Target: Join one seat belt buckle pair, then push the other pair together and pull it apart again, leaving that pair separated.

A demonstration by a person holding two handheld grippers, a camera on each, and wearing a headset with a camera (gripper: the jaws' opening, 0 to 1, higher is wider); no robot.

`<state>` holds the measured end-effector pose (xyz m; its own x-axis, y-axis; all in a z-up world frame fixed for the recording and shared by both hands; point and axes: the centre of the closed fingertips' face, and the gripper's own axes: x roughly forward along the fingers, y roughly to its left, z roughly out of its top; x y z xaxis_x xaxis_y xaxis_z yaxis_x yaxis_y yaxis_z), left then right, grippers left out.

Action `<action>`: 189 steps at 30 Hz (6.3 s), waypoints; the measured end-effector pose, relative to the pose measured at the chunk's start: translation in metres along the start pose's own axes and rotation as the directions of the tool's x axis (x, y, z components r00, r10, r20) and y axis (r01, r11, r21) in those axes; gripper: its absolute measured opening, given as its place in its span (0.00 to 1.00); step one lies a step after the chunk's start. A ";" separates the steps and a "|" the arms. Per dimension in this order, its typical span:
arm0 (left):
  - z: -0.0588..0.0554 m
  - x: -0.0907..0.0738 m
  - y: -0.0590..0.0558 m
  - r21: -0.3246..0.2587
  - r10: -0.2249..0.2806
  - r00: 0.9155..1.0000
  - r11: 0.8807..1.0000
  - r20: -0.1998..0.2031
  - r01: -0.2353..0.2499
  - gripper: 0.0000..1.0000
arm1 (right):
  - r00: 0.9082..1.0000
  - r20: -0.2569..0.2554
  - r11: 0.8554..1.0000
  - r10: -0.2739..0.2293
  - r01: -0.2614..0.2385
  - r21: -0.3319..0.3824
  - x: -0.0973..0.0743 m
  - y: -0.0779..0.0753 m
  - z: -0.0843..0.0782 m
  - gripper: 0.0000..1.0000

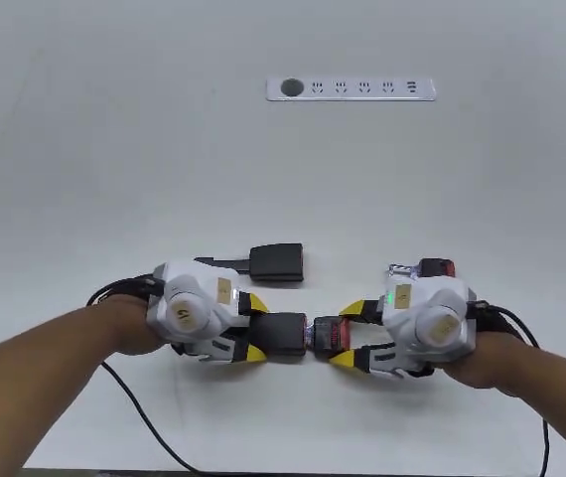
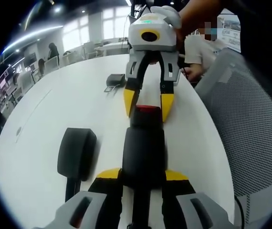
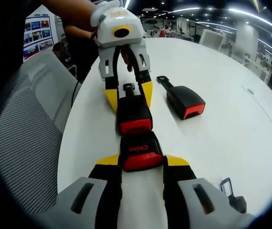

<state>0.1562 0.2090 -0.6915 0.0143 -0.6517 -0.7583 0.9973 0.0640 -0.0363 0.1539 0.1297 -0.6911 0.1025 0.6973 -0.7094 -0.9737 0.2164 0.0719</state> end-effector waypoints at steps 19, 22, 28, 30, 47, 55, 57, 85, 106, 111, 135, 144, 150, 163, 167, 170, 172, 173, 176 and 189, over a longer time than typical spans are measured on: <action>0.000 -0.001 0.000 0.010 -0.017 1.000 1.000 0.020 0.017 0.31 | 0.999 0.041 1.000 0.015 -0.015 0.005 -0.004 0.003 0.007 0.31; -0.001 0.000 0.001 0.008 -0.019 1.000 1.000 0.023 0.019 0.31 | 0.999 0.050 1.000 0.017 -0.017 0.008 -0.004 0.002 0.007 0.31; 0.000 -0.001 0.001 0.006 -0.024 0.999 1.000 0.029 0.024 0.31 | 0.997 0.069 1.000 0.020 -0.021 0.013 -0.004 0.002 0.007 0.31; -0.001 -0.001 0.001 0.009 -0.027 0.999 1.000 0.028 0.026 0.31 | 0.997 0.073 1.000 0.022 -0.023 0.014 -0.004 0.001 0.006 0.31; 0.001 -0.001 -0.001 -0.001 -0.028 0.999 1.000 0.022 0.028 0.32 | 0.995 0.101 0.999 0.022 -0.025 0.031 -0.003 0.001 0.005 0.32; 0.003 0.001 -0.002 0.010 -0.022 0.999 1.000 -0.024 0.022 0.33 | 0.997 0.077 1.000 0.009 -0.009 0.007 -0.001 0.001 0.004 0.33; 0.003 0.001 -0.002 0.013 -0.021 0.999 1.000 -0.034 0.021 0.33 | 0.997 0.073 1.000 0.008 -0.008 0.009 -0.001 0.001 0.004 0.33; 0.017 -0.045 0.006 -0.214 0.186 0.981 0.962 0.050 -0.171 0.78 | 0.975 0.129 0.974 -0.183 0.163 0.155 -0.072 -0.009 0.000 0.68; 0.029 -0.079 0.040 -0.215 0.264 0.963 0.945 0.057 -0.246 0.82 | 0.949 0.123 0.946 -0.290 0.264 0.188 -0.116 -0.059 -0.013 0.76; 0.033 -0.079 0.053 -0.192 0.258 0.965 0.951 0.056 -0.243 0.80 | 0.951 0.119 0.945 -0.285 0.258 0.201 -0.118 -0.072 -0.019 0.76; 0.029 -0.034 0.092 -0.146 0.160 0.987 0.977 0.030 -0.154 0.71 | 0.984 0.025 0.966 -0.175 0.167 0.197 -0.095 -0.103 -0.056 0.68; 0.015 -0.013 0.096 -0.141 0.120 0.993 0.983 -0.009 -0.120 0.66 | 0.991 -0.003 0.972 -0.137 0.135 0.193 -0.091 -0.103 -0.064 0.68; 0.014 -0.004 0.092 -0.129 0.095 0.995 0.987 -0.015 -0.096 0.58 | 0.993 -0.023 0.977 -0.115 0.117 0.179 -0.089 -0.103 -0.070 0.65; 0.011 -0.001 0.100 -0.081 0.090 0.996 0.993 -0.016 -0.091 0.46 | 0.992 -0.044 0.987 -0.121 0.125 0.101 -0.086 -0.109 -0.074 0.42; 0.011 -0.002 0.100 -0.059 0.068 0.998 0.996 -0.013 -0.069 0.37 | 0.990 -0.053 0.988 -0.129 0.133 0.083 -0.086 -0.114 -0.075 0.38; 0.015 -0.004 0.101 -0.041 0.063 0.998 0.997 -0.011 -0.063 0.34 | 0.990 -0.072 0.991 -0.119 0.123 0.057 -0.086 -0.115 -0.075 0.37; 0.016 -0.004 0.101 -0.032 0.058 0.998 0.998 -0.011 -0.058 0.34 | 0.990 -0.081 0.991 -0.117 0.121 0.050 -0.086 -0.116 -0.076 0.37; 0.017 -0.005 0.102 -0.030 0.056 0.998 0.998 -0.011 -0.056 0.34 | 0.990 -0.082 0.991 -0.116 0.121 0.051 -0.086 -0.116 -0.076 0.37; 0.017 -0.005 0.104 -0.025 0.051 0.999 0.998 -0.017 -0.051 0.34 | 0.989 -0.092 0.992 -0.114 0.119 0.050 -0.086 -0.116 -0.075 0.36; 0.015 -0.001 0.103 -0.039 0.053 0.998 0.998 -0.034 -0.054 0.34 | 0.988 -0.105 0.991 -0.116 0.123 0.057 -0.082 -0.119 -0.075 0.36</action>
<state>0.2599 0.2052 -0.6847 0.0646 -0.6215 -0.7807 0.9915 0.1287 -0.0204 0.2461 -0.0046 -0.6936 0.1931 0.5917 -0.7827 -0.9405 0.3390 0.0243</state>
